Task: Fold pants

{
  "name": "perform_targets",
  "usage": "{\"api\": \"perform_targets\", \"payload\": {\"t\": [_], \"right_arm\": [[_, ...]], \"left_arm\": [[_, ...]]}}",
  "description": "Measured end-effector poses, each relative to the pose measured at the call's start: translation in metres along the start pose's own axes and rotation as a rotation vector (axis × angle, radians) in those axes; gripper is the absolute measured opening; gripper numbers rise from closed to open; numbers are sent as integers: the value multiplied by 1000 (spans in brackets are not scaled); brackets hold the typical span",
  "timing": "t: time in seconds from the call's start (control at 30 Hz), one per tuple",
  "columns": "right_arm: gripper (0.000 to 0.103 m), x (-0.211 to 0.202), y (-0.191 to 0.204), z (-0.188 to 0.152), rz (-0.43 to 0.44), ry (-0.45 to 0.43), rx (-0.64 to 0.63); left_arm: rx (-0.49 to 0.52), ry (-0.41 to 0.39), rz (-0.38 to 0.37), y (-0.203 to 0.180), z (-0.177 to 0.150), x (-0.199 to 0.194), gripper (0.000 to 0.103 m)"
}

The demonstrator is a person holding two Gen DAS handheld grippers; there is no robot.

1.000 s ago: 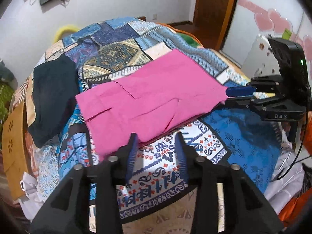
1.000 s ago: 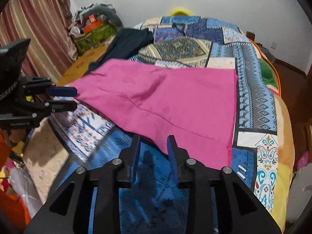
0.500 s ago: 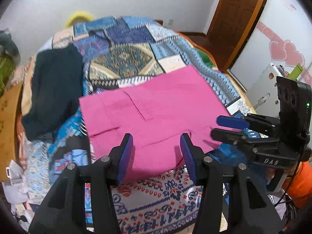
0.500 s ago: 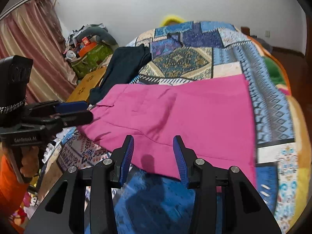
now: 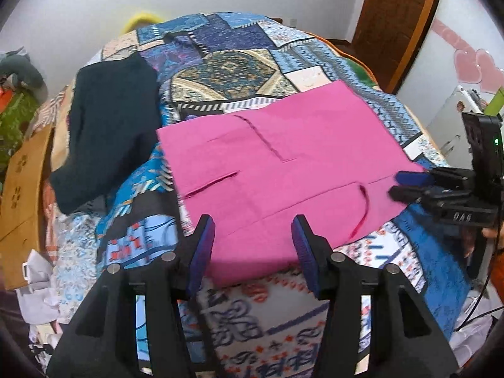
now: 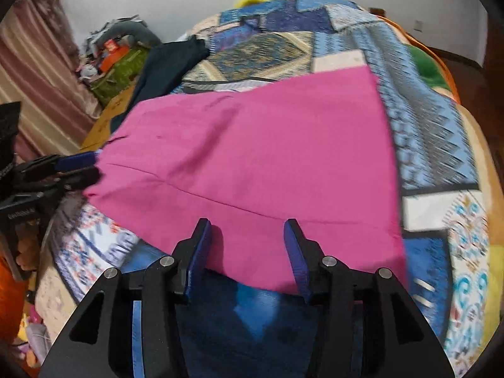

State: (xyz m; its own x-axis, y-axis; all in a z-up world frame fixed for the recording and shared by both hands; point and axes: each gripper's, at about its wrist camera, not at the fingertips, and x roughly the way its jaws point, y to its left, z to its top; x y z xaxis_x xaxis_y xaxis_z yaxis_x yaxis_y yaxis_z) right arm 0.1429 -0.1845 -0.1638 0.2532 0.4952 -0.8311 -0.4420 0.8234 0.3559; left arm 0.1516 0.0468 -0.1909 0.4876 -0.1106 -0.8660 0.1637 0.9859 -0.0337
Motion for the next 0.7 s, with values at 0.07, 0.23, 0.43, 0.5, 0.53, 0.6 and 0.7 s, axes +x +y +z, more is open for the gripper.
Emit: {"api": "perform_targets", "payload": {"t": [0.07, 0.23, 0.43, 0.5, 0.53, 0.6, 0.7], "right_arm": [[44, -4, -11, -5, -17, 3, 20], [44, -19, -26, -15, -77, -8, 21], [44, -32, -40, -22, -98, -15, 47], [44, -33, -42, -21, -94, -15, 56], [44, -35, -41, -22, -94, -12, 55], [44, -37, -40, -21, -98, -6, 52], [44, -43, -37, -15, -119, -14, 31]], "left_arm": [[-17, 4, -6, 5, -4, -1, 60], [-92, 10, -70, 20, -10, -4, 64], [-98, 4, -79, 23, -15, -13, 64], [-92, 11, -72, 24, -17, -17, 64], [-90, 11, -52, 26, -18, -19, 64], [-92, 10, -29, 30, -19, -24, 64], [-117, -4, -18, 43, -16, -29, 64]]}}
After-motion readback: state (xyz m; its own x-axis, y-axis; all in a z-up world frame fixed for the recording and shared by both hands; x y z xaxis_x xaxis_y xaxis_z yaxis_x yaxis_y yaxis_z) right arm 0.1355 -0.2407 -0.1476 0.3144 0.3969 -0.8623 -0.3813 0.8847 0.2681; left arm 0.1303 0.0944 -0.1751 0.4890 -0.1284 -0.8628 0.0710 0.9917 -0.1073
